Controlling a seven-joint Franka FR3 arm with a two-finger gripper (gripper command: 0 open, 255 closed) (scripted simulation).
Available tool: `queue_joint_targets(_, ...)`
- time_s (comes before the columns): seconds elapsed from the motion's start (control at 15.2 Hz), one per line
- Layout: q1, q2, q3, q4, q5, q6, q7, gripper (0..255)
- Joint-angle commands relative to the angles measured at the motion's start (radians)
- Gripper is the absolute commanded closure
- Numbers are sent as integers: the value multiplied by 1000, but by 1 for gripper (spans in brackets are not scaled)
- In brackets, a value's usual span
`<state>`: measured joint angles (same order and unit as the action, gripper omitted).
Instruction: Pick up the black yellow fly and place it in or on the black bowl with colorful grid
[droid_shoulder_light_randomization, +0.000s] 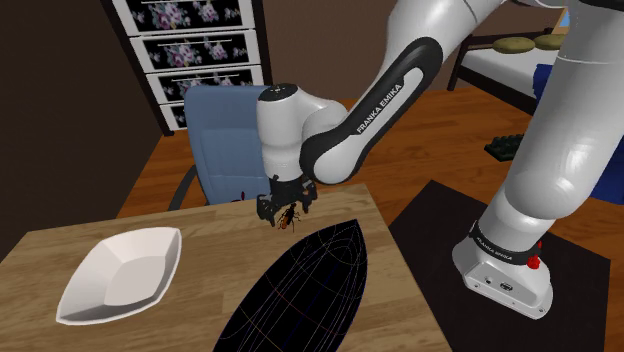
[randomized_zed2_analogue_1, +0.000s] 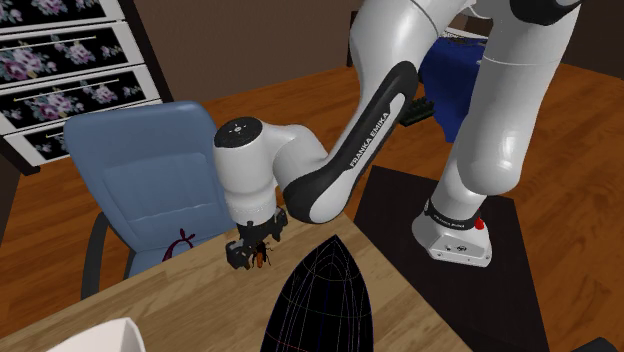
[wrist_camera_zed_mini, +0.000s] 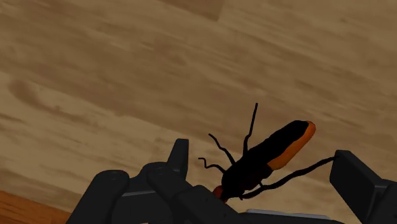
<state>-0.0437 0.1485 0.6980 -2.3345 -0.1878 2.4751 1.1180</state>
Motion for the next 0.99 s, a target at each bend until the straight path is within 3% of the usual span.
queue_joint_targets(0.0, 8, 27, -11, -4, -33, 24, 24, 0)
queue_joint_targets(0.59, 15, 49, -21, -5, -59, 41, 42, 0)
queue_joint_targets(0.66, 15, 49, -21, -5, -59, 41, 42, 255)
queue_joint_targets(0.92, 15, 49, -21, -5, -59, 41, 42, 255)
